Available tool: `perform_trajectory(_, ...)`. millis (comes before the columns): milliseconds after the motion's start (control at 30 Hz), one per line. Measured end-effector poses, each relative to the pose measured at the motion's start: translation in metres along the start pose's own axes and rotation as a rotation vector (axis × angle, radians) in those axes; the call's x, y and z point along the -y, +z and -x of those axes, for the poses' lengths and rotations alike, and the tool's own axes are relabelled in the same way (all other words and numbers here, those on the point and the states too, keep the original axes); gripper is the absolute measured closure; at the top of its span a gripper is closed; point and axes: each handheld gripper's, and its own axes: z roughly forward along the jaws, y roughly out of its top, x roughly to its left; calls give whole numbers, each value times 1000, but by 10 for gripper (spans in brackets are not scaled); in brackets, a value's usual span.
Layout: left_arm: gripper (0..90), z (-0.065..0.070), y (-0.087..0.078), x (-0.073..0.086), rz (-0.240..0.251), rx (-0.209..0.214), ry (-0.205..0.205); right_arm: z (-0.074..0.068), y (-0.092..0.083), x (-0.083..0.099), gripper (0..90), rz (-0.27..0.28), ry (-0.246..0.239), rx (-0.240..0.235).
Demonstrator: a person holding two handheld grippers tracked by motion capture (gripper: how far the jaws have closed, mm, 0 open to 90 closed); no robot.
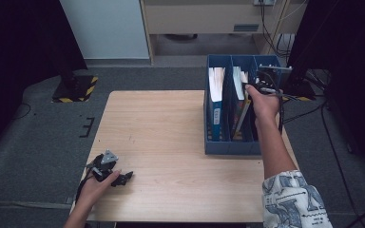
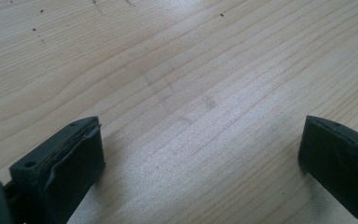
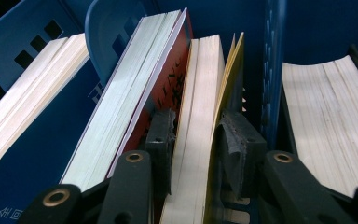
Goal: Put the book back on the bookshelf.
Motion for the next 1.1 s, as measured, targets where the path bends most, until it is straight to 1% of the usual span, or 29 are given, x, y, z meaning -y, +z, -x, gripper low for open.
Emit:
perform_trajectory(167, 0, 0, 0, 0, 3, 0, -2, 1, -3, 1, 640, 4, -4, -9)
perform_trajectory(333, 0, 0, 1, 0, 4, 0, -4, 3, -7, 5, 600, 12, -4, -12)
perform_trajectory(400, 0, 0, 1, 0, 6, 0, -5, 2, -10, 5, 570, 17, -14, -10)
perform_trajectory(433, 0, 0, 1, 0, 6, 1, -6, 2, -11, 5, 562, 19, -11, -10)
perform_trajectory(567, 0, 0, 1, 0, 6, 1, -6, 1, -16, 4, 542, 28, -23, -8)
perform_trajectory(600, 0, 0, 1, 0, 6, 1, -6, 0, -20, 5, 527, 29, -35, -8)
perform_trajectory(633, 0, 0, 1, 0, 6, 1, -6, 0, -20, 5, 527, 29, -35, -8)
perform_trajectory(700, 0, 0, 1, 0, 6, 1, -6, -1, -28, 5, 510, 38, -32, -23)
perform_trajectory(733, 0, 0, 1, 0, 6, 1, -6, -1, -28, 5, 510, 38, -32, -23)
perform_trajectory(767, 0, 1, 1, 0, 5, 1, -6, -2, -33, 5, 501, 41, -34, -33)
perform_trajectory(800, 0, 1, 1, 0, 5, 0, -6, -2, -33, 5, 501, 41, -34, -33)
perform_trajectory(833, 0, 0, 1, 0, 3, 0, -4, -2, -39, 6, 492, 44, -38, -43)
perform_trajectory(867, 0, 0, 1, 0, 3, 0, -4, -2, -39, 6, 492, 44, -38, -43)
perform_trajectory(900, 0, 0, 1, 0, 1, 0, -1, -1, -44, 7, 486, 50, -40, -50)
perform_trajectory(1000, 0, 0, 1, 0, 1, 0, -1, 0, -49, 8, 481, 48, -40, -55)
perform_trajectory(1100, 0, 0, 1, 0, 2, 0, -3, 0, -56, 13, 471, 43, -55, -63)
